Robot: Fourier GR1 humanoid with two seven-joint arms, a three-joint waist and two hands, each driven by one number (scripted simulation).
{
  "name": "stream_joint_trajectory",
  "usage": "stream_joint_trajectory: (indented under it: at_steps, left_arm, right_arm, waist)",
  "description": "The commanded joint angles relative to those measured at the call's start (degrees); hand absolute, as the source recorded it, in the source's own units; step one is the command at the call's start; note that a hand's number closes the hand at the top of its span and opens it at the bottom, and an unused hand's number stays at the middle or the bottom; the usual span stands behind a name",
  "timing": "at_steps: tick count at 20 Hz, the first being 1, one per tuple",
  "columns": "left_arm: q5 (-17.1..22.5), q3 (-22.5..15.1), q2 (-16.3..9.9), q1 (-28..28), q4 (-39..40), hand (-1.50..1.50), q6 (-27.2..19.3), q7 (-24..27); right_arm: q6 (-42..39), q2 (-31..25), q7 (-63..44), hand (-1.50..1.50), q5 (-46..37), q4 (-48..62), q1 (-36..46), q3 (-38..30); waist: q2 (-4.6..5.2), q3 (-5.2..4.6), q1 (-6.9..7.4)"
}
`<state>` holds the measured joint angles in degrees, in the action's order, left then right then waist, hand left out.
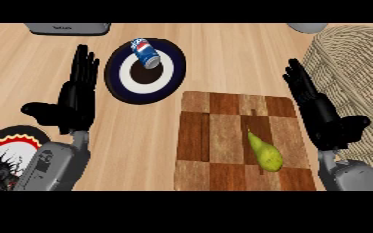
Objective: Pick the pear from the cutting board and place it in the basket
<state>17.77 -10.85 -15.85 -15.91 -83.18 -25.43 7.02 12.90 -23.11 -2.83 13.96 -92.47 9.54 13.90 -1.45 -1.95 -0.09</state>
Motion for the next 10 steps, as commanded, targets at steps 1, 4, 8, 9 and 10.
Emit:
stream_joint_trajectory:
  at_steps: [1,4,8,9,10]
  left_arm:
    - [-0.5,-1.0,-0.2,0.9,-0.5,0.00,0.9,-1.0]
    - [-2.9,-3.9,-5.2,2.2,4.2,0.00,4.9,-4.0]
    - [-4.1,-7.0,-6.9,3.1,7.1,0.00,7.1,-8.1]
    - [-4.5,-6.8,-7.4,2.2,7.4,0.00,6.6,-9.5]
    - [-4.6,-6.8,-8.6,2.7,7.3,0.00,6.9,-11.3]
  right_arm:
    - [-7.5,1.8,4.5,1.50,4.7,4.8,0.6,0.2]
    - [-20.1,4.7,2.6,1.50,16.1,5.9,2.5,2.9]
    - [-33.8,10.9,10.9,1.50,25.6,-0.8,5.2,5.8]
    - [-37.2,12.5,10.8,1.50,30.2,-0.9,3.7,6.5]
    - [-41.4,10.0,14.1,-1.50,29.8,-0.8,3.2,5.2]
  waist:
    - [1.69,2.06,1.04]
    - [3.58,2.70,4.07]
    - [3.24,3.23,3.53]
    - [3.06,3.12,2.59]
    - [2.19,2.65,1.63]
